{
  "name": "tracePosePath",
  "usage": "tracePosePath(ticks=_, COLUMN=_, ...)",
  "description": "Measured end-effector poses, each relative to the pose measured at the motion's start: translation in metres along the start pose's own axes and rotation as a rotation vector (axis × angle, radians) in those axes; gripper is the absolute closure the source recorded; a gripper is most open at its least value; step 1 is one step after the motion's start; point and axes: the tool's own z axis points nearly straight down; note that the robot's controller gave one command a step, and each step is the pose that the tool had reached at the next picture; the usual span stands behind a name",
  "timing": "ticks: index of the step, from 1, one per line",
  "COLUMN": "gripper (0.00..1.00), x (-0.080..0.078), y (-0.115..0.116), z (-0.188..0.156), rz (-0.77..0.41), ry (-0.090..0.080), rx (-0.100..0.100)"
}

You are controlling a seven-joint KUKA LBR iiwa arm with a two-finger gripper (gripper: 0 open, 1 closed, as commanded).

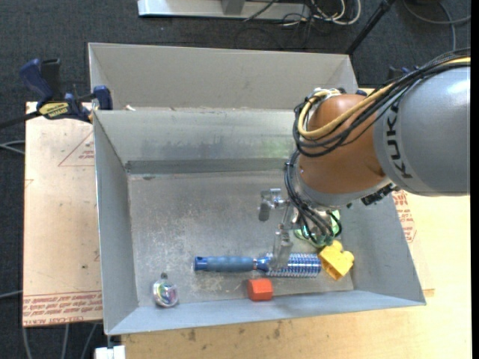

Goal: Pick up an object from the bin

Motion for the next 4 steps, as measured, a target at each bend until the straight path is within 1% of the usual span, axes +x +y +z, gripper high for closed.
tracePosePath(ticks=1, gripper=0.00, x=0.021, y=-0.040, z=0.093, rz=-0.074, ry=0.000, rx=0.001)
tracePosePath(ticks=2, gripper=0.00, x=0.027, y=-0.047, z=0.058, rz=-0.169, ry=-0.009, rx=0.001)
tracePosePath(ticks=3, gripper=0.00, x=0.020, y=-0.057, z=0.049, rz=-0.064, ry=-0.009, rx=0.000)
tracePosePath(ticks=4, gripper=0.00, x=0.022, y=-0.057, z=0.090, rz=0.049, ry=-0.005, rx=-0.001)
